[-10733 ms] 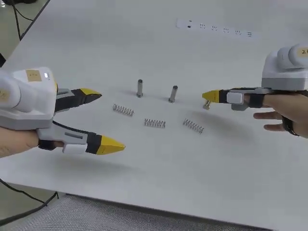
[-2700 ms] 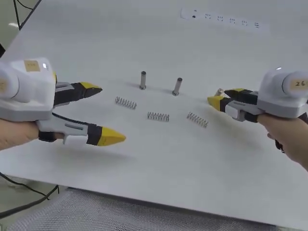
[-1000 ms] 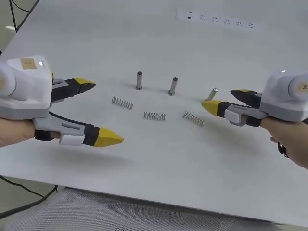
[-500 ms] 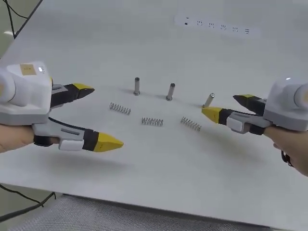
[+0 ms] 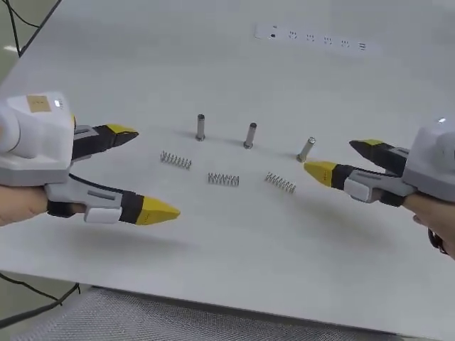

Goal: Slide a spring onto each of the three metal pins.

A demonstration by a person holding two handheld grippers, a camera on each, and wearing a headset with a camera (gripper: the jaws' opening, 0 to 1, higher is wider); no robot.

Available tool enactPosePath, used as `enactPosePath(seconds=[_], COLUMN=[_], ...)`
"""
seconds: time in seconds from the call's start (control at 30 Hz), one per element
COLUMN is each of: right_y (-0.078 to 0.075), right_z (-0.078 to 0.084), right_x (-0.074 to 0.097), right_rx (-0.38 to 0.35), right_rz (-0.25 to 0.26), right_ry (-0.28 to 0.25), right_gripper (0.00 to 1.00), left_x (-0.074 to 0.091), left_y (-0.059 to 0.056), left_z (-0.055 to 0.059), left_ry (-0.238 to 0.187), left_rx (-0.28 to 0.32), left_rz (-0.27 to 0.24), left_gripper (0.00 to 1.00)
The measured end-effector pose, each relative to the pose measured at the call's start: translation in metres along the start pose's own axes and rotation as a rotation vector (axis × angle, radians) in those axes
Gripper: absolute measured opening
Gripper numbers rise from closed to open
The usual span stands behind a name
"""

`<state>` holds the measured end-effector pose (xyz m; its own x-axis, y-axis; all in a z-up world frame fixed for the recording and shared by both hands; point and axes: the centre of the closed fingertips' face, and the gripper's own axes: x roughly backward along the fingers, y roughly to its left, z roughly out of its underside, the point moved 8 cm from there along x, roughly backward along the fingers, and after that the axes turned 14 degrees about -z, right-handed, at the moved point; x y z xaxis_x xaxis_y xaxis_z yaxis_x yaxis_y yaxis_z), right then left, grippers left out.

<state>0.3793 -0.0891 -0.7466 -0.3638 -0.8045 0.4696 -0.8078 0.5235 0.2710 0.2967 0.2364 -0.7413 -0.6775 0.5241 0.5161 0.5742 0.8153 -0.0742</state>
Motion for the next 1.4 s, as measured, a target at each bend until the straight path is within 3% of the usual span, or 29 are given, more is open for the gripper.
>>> enactPosePath(seconds=[0.6,1.07,1.4], right_y=[0.012,0.034,0.035], right_z=[0.007,0.016,0.016], right_x=[0.014,0.003,-0.003], right_rx=[0.008,0.046,0.063], right_rz=[-0.025,-0.074,-0.077], right_ry=[0.004,0.051,0.099], right_gripper=[0.63,0.59,0.54], left_x=[-0.002,-0.001,0.002], left_y=[-0.001,-0.002,-0.002], left_z=[0.0,0.003,0.003], left_ry=[-0.003,-0.004,-0.006], left_rx=[0.003,0.014,0.02], left_rz=[0.003,0.003,-0.002], left_gripper=[0.93,0.92,0.92])
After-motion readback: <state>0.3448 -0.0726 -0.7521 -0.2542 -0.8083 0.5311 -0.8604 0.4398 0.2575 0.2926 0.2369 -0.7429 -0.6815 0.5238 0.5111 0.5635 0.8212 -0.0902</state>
